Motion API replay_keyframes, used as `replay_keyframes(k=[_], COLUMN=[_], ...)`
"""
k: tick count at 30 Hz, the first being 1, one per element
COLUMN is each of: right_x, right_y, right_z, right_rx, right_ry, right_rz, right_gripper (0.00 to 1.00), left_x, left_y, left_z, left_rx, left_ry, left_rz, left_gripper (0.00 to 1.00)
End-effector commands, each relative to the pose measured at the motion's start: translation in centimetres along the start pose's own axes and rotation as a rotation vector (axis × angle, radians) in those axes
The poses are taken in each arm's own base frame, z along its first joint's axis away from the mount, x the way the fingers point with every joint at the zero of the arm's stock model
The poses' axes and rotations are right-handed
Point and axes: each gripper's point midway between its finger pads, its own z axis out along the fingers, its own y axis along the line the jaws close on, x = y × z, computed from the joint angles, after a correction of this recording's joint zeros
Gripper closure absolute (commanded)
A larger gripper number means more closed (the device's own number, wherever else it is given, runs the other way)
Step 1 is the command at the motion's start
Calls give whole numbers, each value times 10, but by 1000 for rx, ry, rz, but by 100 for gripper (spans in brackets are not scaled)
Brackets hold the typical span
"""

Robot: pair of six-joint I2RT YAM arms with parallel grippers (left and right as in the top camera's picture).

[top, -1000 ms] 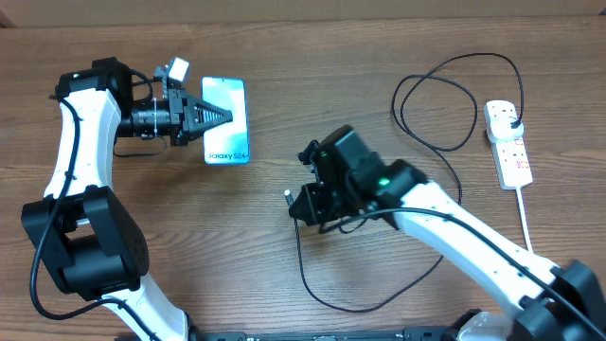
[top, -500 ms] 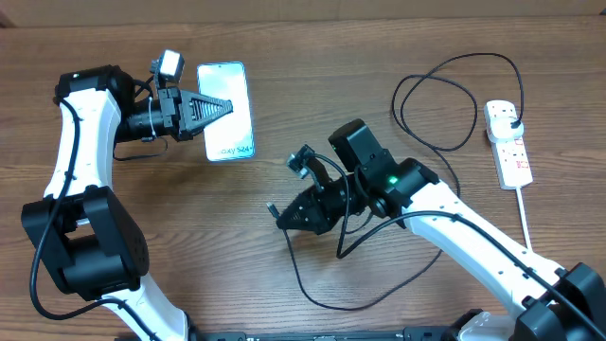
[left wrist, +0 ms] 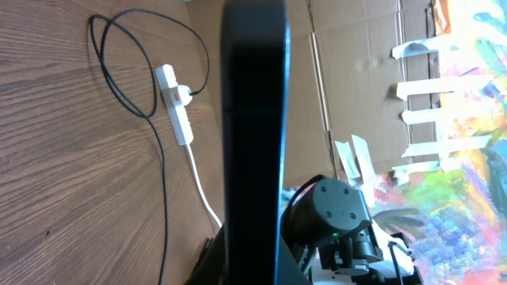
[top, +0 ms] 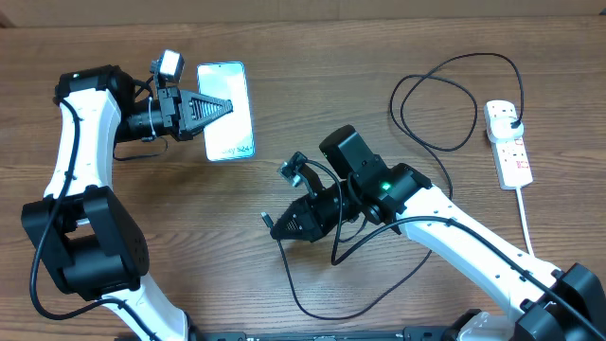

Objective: Plug charger to phone and switch on socket
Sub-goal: 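Raise the plug with the right gripper toward the phone's bottom port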

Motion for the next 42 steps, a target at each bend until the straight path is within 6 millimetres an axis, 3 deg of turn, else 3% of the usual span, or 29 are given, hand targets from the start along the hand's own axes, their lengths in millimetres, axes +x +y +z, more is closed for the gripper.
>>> replay_keyframes(k=[1,13,25,30,36,42], right_x=[8,14,8,8,12,13], right_y=[0,3,6,7,23,26], right_z=[1,4,5,5,3,3], right_rx=[-11,-14,-28,-32,-123,-144], right_ry=[26,49,29,30,52,60], right_rz=[11,-13,-43,-40,-44,-38], right_gripper=[96,96,96,96,96,96], left_x=[-2,4,-4,-3,5,4], left_y=[-17,-3,4,3,0,0], left_z=[4,4,5,15,34,37], left_rx=[37,-41,-59,-55,-43,-43], left_ry=[-8,34,31,51,101,106], left_rz=[48,54,49,4,-13,-21], left_gripper=[95,95,95,95,96,96])
